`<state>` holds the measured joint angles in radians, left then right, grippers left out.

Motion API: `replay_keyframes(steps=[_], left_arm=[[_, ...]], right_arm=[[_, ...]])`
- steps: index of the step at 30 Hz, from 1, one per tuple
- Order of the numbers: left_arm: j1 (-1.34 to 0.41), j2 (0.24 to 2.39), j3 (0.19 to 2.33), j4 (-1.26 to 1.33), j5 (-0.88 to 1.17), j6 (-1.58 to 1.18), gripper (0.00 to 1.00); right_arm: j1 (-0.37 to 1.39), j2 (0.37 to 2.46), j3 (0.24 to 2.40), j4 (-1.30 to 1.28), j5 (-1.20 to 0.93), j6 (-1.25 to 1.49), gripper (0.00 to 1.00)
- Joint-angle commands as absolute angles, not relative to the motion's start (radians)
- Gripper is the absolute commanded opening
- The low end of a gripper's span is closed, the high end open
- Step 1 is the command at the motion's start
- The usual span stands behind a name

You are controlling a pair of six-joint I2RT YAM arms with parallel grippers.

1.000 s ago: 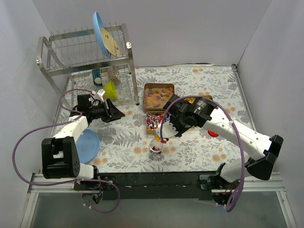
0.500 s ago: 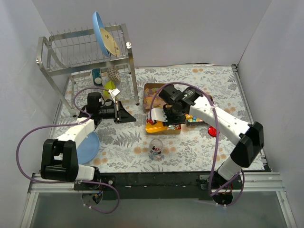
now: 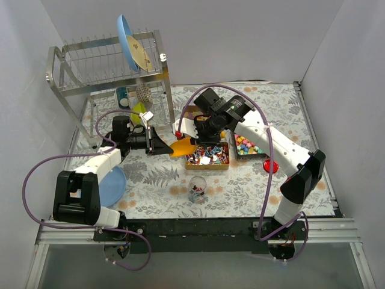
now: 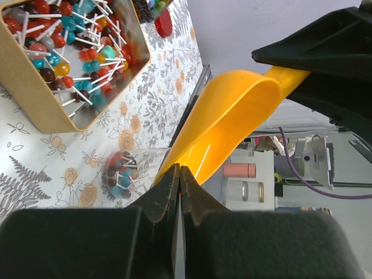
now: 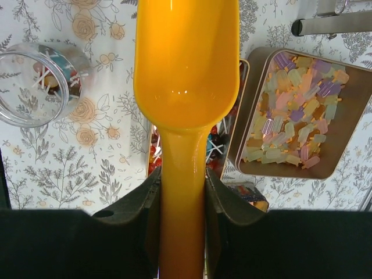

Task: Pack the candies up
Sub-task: Adjust the spatula, then scoop the fake candies from the storage box.

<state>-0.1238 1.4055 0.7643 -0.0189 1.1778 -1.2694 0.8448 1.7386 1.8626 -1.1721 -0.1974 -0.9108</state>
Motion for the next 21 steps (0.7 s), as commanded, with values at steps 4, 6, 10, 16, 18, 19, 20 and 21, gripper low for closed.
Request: replay_keyframes(steps=[4,6,10,16,18,19,20,21], left_arm=[[-0.104,1.393,0.813,0.005,1.126,-1.240,0.00],[-0.080,1.384,0.836,-0.035,1.102,-1.227,0.07],[-0.068,1.402,0.822,-0.129,0.933,-1.163,0.14],[-0.069,1.450,0.730,-0.092,0.807,-1.199,0.06],[-0.069,1.479,0.692,-0.058,0.779,-1.244,0.00],[-0.071,1.486,0.683,-0.023,0.776,-1.259,0.00],[-0.074,1.508,0.670,-0.014,0.767,-1.273,0.00],[-0.081,1.520,0.672,-0.008,0.762,-1.276,0.00]], right_arm=[[0.822,1.637,1.826,-1.177,-0.266,-0.911,0.01],[0.766,1.617,1.747,-1.167,-0.239,-0.913,0.01],[0.692,1.603,1.666,-1.166,-0.192,-0.920,0.01],[0.669,1.600,1.560,-1.151,-0.026,-0.954,0.01],[0.667,1.612,1.542,-1.150,0.055,-0.980,0.01],[0.666,1.621,1.539,-1.154,0.078,-0.989,0.01],[0.663,1.638,1.543,-1.158,0.116,-0.999,0.01],[0.652,1.646,1.554,-1.172,0.127,-1.002,0.01]])
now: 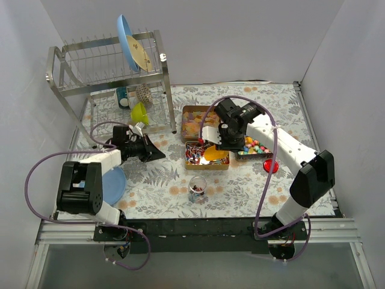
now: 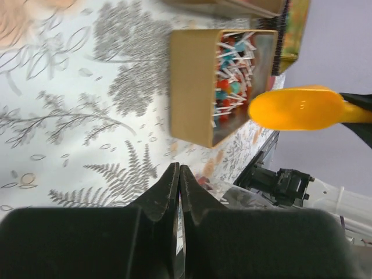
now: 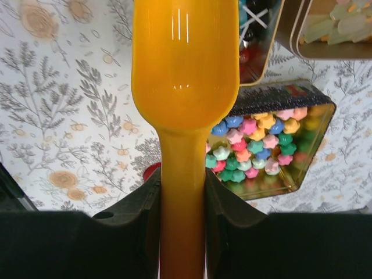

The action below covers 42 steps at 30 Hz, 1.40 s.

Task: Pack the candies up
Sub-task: Scoop the fake candies from the storage box.

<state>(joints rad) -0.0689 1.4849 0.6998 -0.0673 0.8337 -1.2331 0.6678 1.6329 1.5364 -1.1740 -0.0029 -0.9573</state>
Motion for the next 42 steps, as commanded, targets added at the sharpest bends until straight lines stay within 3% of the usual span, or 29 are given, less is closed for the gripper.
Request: replay_keyframes(steps=[1,13,30,42], left_arm=[[-0.100,1.535,0.676,-0.005,0.758,-1.273,0.00],[-0.241,1.723,0.710,0.133,0.730,-1.344,0.00],[-0.273,1.809,0.741,0.222,0.764,-1.390,0.00],[-0.299,1.856,0.762,0.264,0.801,-1.407,0.00]], right_arm=[[0.647,1.654,1.580,-1.175,0.141,-1.003,0.01],[0.626,1.755,1.695,-1.302,0.293,-1.060,0.01],[0.722,1.954,1.799,-1.304,0.557,-1.140,0.01],[0.752,2.011,1.775,-1.301,0.420,-1.065,0.01]])
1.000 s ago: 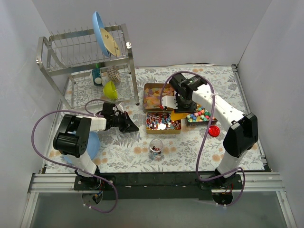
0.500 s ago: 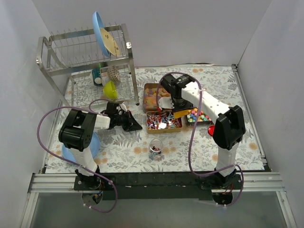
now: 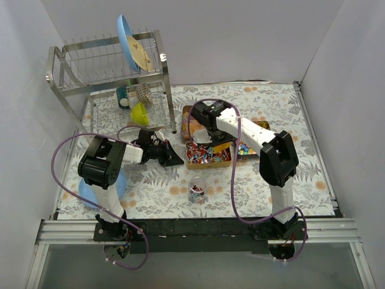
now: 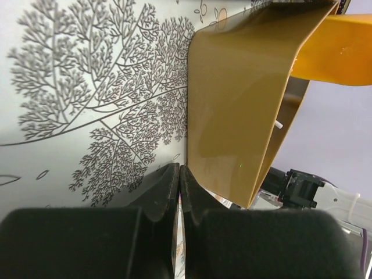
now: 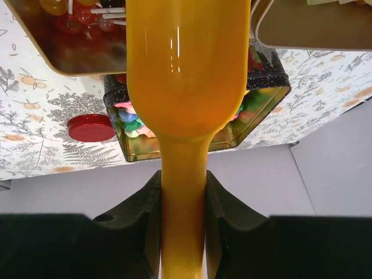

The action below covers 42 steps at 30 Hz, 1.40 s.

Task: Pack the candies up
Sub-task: Scoop the fake candies from the storage box.

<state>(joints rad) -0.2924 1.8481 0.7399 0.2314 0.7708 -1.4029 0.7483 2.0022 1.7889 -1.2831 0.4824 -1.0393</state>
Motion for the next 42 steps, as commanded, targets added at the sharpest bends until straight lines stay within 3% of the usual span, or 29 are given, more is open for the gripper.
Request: replay_keyframes(steps=[1,10,18,27,36,42], left_arm=[[-0.298,1.856,0.762,0.265,0.804,-1.407,0.00],[-0.298,1.876,0.799,0.265,0.857,-1.393,0.00],[-0.313,1.890,0.802,0.285,0.894,-1.394,0.00],[-0.321,1.911,0.831,0.255,0.903,-1.384,0.00],[-0.307,1.872,0.880,0.126,0.902,-1.319,0.00],[-0.261,1.803,0.916,-0.070,0.931,-1.191,0.00]], right_arm=[[0.752,2.006,1.752,-1.299,0.413,-1.062,0.01],[0.727,1.951,1.635,-1.223,0.382,-1.123,0.01],[0.765,2.072,1.793,-1.236,0.357,-1.114,0.01],[0.842,2.115,1.730,-1.148,0.288,-1.105,0.01],[0.769,2.099,1.672,-1.040,0.008,-1.002,0.01],[0.721,1.978,1.514,-0.881,-0.129,-1.026,0.01]])
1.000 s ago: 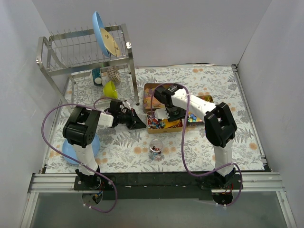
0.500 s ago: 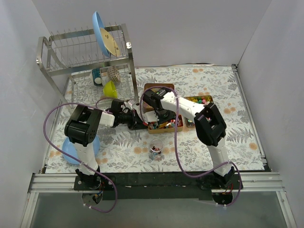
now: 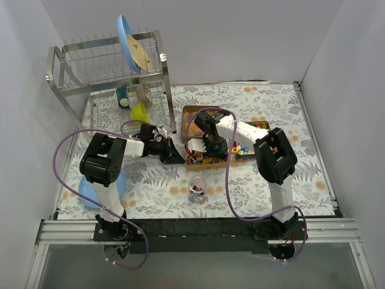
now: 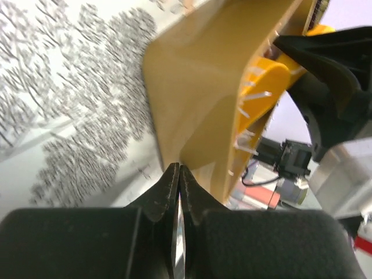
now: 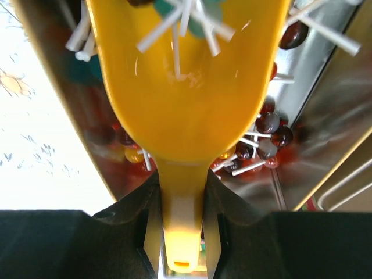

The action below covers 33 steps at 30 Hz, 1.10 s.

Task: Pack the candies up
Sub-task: Scoop the fake candies from the storage box.

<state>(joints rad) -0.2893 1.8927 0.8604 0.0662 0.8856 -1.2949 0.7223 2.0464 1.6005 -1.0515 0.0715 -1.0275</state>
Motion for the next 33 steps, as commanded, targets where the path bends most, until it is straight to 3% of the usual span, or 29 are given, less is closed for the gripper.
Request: replay_keyframes(steps=[1,9,27,33], left_arm=[[-0.244,1.796,0.931,-0.102,0.954,-1.172,0.00],[-0.183,1.714,0.960,-0.339,1.005,-1.005,0.02],[-0.156,1.598,0.927,-0.385,1.005,-0.891,0.05],[-0.140,1.591,0.923,-0.414,0.992,-0.864,0.08]], right_arm=[[0.718,1.968,1.499,-0.870,-0.143,-1.031,0.01],[0.678,1.888,1.407,-0.784,-0.181,-1.003,0.01],[0.546,1.668,1.177,-0.695,-0.331,-0.948,0.01],[0.479,1.560,1.117,-0.643,-0.475,-0.946,0.01]])
